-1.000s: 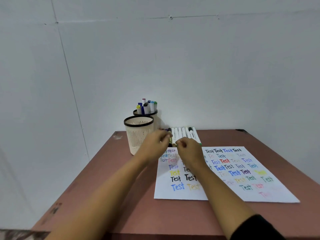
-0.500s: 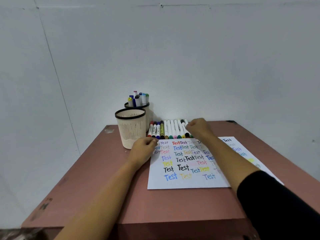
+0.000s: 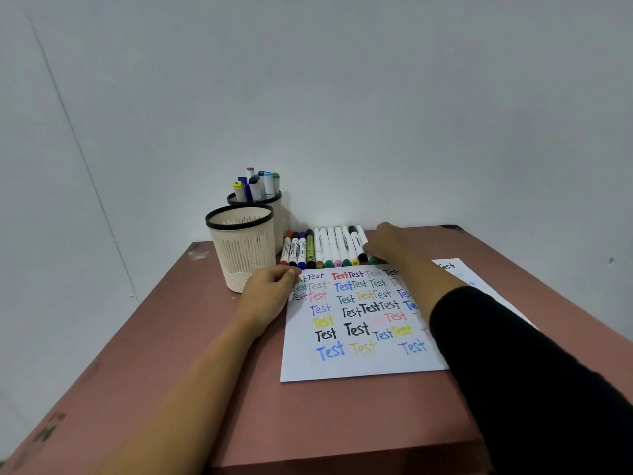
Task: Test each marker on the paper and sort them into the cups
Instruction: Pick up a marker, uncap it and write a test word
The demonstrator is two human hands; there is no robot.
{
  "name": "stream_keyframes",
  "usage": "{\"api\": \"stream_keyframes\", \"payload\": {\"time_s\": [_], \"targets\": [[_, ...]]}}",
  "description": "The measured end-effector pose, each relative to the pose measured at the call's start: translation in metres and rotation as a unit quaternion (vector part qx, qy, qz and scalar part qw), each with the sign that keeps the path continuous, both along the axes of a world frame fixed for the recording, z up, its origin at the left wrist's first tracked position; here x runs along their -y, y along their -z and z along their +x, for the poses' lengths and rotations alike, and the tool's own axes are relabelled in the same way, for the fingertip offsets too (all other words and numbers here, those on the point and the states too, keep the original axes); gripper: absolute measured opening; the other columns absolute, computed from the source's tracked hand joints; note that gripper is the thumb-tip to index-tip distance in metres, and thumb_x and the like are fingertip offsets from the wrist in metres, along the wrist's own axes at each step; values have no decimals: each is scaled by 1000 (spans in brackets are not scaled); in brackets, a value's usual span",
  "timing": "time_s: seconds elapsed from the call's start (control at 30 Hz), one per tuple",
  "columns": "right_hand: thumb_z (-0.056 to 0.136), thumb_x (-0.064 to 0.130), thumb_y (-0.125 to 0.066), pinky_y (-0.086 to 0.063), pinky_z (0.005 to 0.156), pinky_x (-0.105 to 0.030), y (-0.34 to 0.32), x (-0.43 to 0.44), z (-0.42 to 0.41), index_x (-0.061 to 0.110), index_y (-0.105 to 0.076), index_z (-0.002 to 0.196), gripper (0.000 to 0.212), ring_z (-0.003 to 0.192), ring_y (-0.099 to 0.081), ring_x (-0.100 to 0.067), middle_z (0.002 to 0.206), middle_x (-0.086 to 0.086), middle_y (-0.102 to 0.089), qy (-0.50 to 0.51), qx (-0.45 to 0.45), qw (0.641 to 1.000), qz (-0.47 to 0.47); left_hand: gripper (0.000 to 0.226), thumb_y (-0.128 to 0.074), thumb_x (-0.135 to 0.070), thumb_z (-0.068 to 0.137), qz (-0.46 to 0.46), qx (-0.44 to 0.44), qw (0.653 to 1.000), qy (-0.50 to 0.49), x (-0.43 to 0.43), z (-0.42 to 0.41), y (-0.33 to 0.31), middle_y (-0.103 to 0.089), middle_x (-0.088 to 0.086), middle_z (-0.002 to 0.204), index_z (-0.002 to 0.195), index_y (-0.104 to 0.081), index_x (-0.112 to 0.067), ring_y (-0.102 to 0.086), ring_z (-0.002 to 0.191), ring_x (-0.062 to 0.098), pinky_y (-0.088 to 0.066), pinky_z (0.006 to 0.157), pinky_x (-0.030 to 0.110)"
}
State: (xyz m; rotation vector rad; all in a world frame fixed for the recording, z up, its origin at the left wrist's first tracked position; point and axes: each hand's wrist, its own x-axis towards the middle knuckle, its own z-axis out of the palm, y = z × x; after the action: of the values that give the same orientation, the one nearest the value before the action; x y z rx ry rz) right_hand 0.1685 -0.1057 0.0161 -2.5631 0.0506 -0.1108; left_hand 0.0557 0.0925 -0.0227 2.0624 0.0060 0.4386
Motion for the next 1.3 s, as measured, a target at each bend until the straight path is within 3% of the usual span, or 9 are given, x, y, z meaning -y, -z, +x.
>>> {"api": "stream_keyframes", "payload": {"time_s": [0.3,0.53,0.63,0.73,0.87,0.97,1.1,1.23,1.3], "targets": [[91,7,-50,-25,45,-24,11,-2,9,11,-36,64,31,55,-39,-14,64,-3,-43,7,42,998,-52,27,-46,-16,95,67,16,998,0,4,-1,-1,-68,5,103,108,-69,-9,-57,92,11,-37,78,19],[92,12,-52,-28,45,-26,-1,8,-7,11,-39,66,29,57,-43,-15,68,-3,-45,56,89,991,78,28,-45,-15,96,74,17,997,-2,3,-4,-3,-69,5,103,109,-68,-8,-59,94,14,-39,78,20],[92,18,-50,-31,46,-25,-12,6,-23,1,-57,83,20,62,-48,-19,79,-9,-56,54,103,986,123,28,-44,-15,96,63,20,998,-11,3,-6,-4,-70,6,100,109,-67,-9,-62,97,17,-43,82,23],[92,15,-48,-36,52,-25,-15,3,-44,-5,-65,96,27,57,-47,-17,75,-11,-58,19,99,977,190,28,-44,-15,96,78,28,996,-17,5,-8,-4,-71,5,100,111,-67,-9,-62,98,16,-38,77,19],[94,11,-51,-40,48,-22,-17,0,-82,6,-62,104,16,52,-50,-13,67,-7,-59,-69,43,928,365,25,-49,-11,93,110,95,989,-33,9,-13,-4,-69,8,103,110,-66,-6,-61,99,21,-40,80,22],[95,15,-54,-37,41,-20,-14,-1,-102,4,-60,100,13,45,-47,-12,60,-7,-57,-111,8,887,448,30,-59,-7,87,161,169,972,-4,6,-15,-1,-57,7,108,117,-61,-5,-56,98,20,-45,88,28],[94,29,-57,-33,39,-18,-7,-1,-113,7,-59,80,26,36,-42,-11,46,-4,-53,-90,-14,869,486,40,-71,-14,80,235,209,949,35,3,-14,3,-52,7,111,117,-59,-4,-49,97,15,-44,85,26],[93,43,-55,-33,36,-16,-3,-3,-115,9,-56,73,40,33,-42,-10,42,-2,-51,-55,-51,854,515,23,-66,-19,85,276,206,937,55,6,-15,0,-59,5,92,103,-63,-5,-45,80,12,-34,72,21],[93,52,-48,-33,35,-15,-2,-2,-115,7,-58,78,49,33,-43,-9,43,-3,-51,-61,-91,823,557,21,-60,-17,89,276,209,936,68,7,-17,-1,-61,9,90,102,-63,-2,-48,79,15,-29,70,17]]}}
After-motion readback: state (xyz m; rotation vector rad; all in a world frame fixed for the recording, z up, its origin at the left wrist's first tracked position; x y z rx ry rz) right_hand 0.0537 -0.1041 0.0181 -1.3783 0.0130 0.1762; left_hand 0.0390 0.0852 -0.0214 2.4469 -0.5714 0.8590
